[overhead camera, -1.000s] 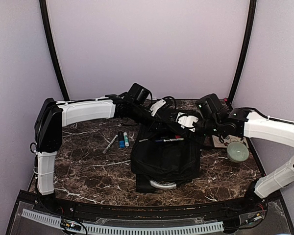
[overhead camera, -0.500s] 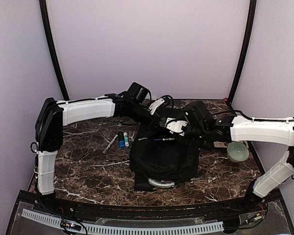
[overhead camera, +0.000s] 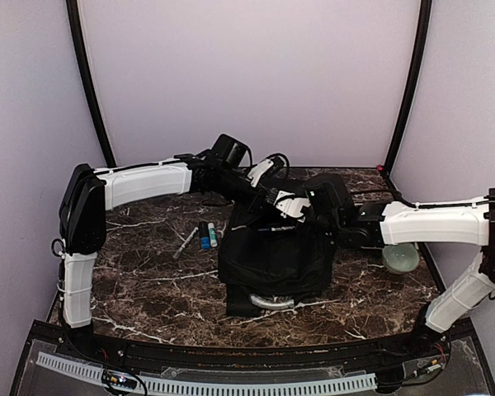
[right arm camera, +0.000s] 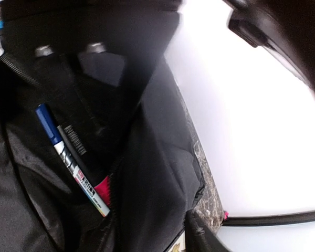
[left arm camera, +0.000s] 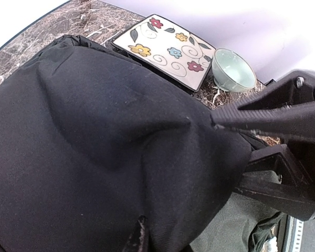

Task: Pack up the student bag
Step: Pass from the left arm to the right

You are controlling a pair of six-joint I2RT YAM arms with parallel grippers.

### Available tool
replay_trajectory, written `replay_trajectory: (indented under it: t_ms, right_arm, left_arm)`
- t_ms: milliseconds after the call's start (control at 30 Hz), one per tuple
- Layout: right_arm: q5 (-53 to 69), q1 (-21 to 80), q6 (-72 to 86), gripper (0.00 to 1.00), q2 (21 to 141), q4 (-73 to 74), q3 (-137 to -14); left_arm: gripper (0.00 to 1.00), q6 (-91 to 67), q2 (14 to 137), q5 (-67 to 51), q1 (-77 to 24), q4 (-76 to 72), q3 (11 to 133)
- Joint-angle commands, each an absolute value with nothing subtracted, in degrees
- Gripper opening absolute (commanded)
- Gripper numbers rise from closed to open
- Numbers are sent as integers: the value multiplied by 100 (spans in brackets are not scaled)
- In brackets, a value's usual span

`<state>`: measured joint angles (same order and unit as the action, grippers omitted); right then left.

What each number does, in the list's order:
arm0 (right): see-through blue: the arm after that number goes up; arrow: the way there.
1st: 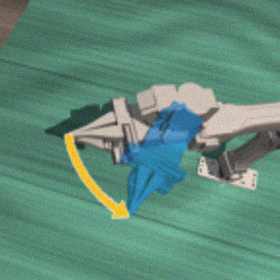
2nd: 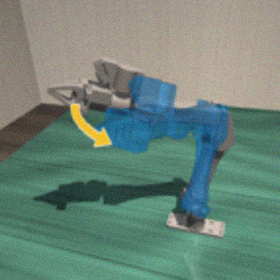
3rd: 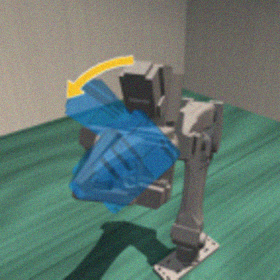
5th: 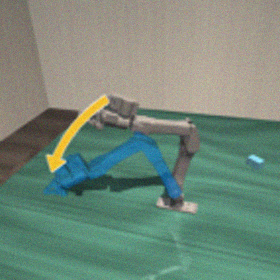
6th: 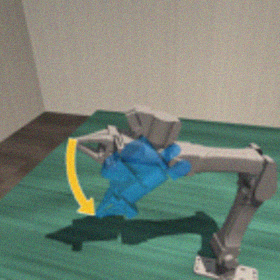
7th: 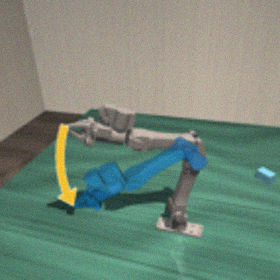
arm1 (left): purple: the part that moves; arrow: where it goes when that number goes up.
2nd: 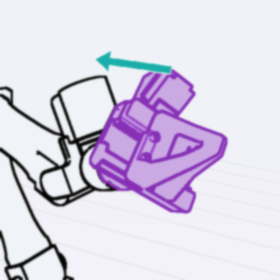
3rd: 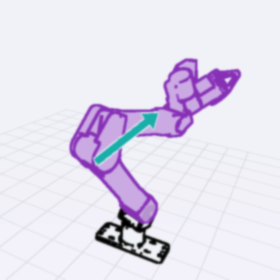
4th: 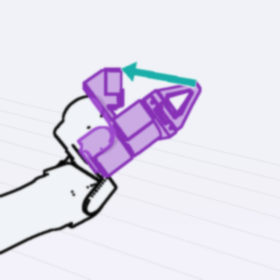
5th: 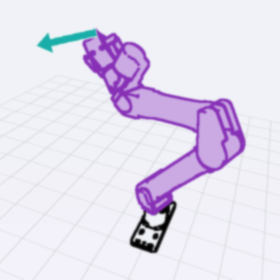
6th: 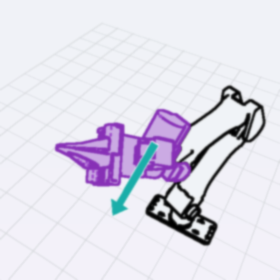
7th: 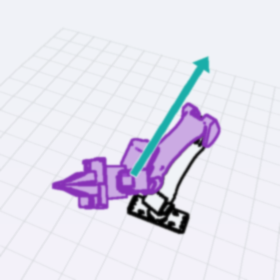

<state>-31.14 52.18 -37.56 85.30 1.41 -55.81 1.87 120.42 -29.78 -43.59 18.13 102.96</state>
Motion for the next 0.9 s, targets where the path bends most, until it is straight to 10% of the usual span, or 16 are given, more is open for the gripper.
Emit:
replay_trajectory:
  t_ms: [0,400,867]
  right_arm:
    - [-3306,5116,-3977,45,8709,-959,-5462]
    - [-2740,5005,-3759,23,9275,-852,-5635]
    - [-517,4439,-2781,6,9334,683,-6135]
  left_arm:
    - [16,46,11609,-3173,-4321,1634,10549]
    - [48,43,10049,-1668,-4243,1791,8857]
    - [55,-1337,8778,319,-3895,1999,6751]
